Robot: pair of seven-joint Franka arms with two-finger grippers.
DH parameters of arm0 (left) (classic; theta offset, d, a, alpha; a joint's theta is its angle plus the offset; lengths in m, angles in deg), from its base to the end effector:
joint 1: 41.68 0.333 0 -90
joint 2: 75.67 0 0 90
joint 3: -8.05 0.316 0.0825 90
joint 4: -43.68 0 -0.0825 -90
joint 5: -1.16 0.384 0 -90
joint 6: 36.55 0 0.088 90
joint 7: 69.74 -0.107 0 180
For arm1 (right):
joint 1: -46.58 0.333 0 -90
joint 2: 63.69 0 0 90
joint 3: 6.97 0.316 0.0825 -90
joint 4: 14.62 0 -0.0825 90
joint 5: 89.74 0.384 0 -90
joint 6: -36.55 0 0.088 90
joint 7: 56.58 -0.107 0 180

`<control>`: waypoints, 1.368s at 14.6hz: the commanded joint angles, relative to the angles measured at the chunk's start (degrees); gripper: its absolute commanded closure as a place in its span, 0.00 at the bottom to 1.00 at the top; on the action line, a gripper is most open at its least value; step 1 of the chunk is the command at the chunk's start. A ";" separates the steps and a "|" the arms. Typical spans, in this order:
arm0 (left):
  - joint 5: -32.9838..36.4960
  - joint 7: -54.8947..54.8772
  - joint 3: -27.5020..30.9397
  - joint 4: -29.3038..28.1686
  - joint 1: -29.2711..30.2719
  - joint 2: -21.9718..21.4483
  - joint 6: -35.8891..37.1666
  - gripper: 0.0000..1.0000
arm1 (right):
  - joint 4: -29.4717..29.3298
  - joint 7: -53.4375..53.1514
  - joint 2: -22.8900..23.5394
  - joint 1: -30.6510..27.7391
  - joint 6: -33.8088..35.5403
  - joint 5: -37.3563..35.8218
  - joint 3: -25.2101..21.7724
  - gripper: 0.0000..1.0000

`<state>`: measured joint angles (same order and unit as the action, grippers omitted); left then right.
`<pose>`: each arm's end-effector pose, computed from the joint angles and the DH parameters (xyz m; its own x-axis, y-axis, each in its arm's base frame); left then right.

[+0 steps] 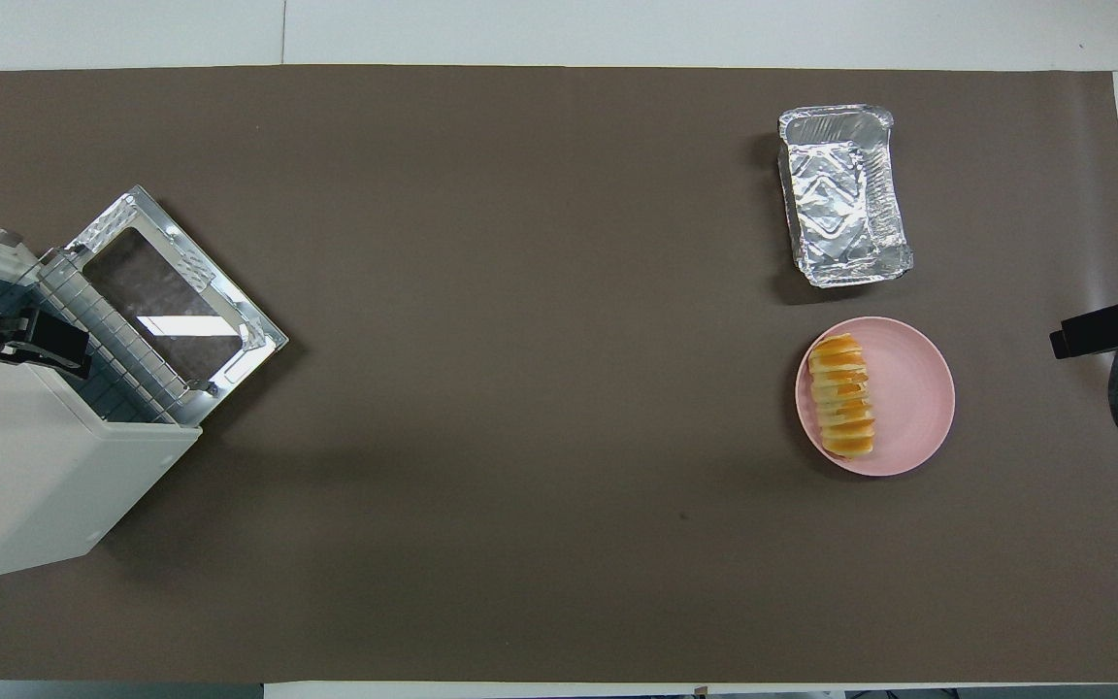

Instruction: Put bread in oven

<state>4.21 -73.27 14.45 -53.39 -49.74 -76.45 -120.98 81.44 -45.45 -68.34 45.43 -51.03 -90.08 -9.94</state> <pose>0.5330 -0.0090 0.5673 0.9744 -0.0849 -0.2082 -0.0949 -0.9947 -0.0386 0.5217 -0.0393 0.6150 0.9903 0.1224 -0.0660 0.1219 -0.9925 -0.0112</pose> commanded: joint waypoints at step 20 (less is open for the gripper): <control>0.03 -0.16 0.02 0.12 0.15 -0.45 -0.30 0.00 | 1.75 0.46 -0.62 -0.61 0.40 -0.54 0.51 0.00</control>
<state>4.21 -73.27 14.45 -53.39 -49.73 -76.45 -120.98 82.01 -45.45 -68.34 45.43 -50.93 -90.08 -9.93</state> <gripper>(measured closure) 0.000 0.000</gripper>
